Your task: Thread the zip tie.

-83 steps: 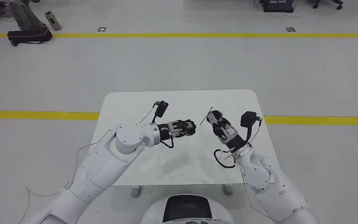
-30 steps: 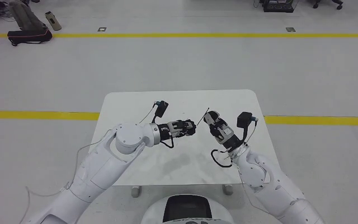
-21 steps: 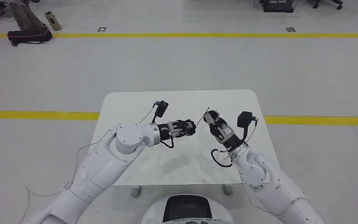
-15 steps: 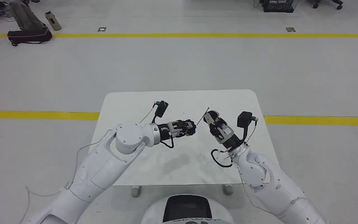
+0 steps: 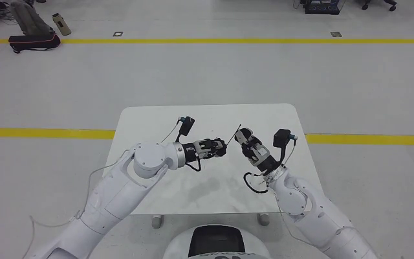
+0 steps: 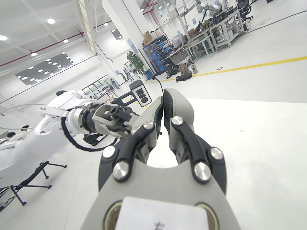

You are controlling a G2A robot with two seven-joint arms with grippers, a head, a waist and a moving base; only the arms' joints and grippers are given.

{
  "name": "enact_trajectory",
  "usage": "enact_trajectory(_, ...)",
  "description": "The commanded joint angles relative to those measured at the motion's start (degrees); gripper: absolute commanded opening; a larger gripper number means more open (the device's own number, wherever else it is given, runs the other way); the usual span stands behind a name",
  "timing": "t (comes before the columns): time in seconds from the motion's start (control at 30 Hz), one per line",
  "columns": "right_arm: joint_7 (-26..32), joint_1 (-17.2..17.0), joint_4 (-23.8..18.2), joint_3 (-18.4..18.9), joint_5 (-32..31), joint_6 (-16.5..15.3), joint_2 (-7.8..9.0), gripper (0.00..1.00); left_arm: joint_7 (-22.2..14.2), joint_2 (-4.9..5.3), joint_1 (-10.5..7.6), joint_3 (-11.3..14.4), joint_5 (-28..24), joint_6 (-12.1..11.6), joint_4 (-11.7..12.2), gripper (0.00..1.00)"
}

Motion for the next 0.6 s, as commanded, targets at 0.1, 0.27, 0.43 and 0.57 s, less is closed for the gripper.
enact_trajectory(0.1, -0.3, 0.2, 0.2, -0.3, 0.2, 0.0, 0.12, 0.00, 0.0, 0.00, 0.00, 0.0, 0.0, 0.0, 0.0, 0.00)
enact_trajectory(0.27, -0.6, 0.3, 0.5, -0.6, 0.0, 0.0, 0.19, 0.00, 0.0, 0.00, 0.00, 0.0, 0.0, 0.0, 0.0, 0.00)
enact_trajectory(0.43, -0.9, 0.5, 0.8, -0.9, -0.2, 0.0, 0.23, 0.00, 0.0, 0.00, 0.00, 0.0, 0.0, 0.0, 0.0, 0.00)
enact_trajectory(0.57, -1.1, 0.6, 1.0, -1.0, -0.5, 0.0, 0.27, 0.00, 0.0, 0.00, 0.00, 0.0, 0.0, 0.0, 0.0, 0.00)
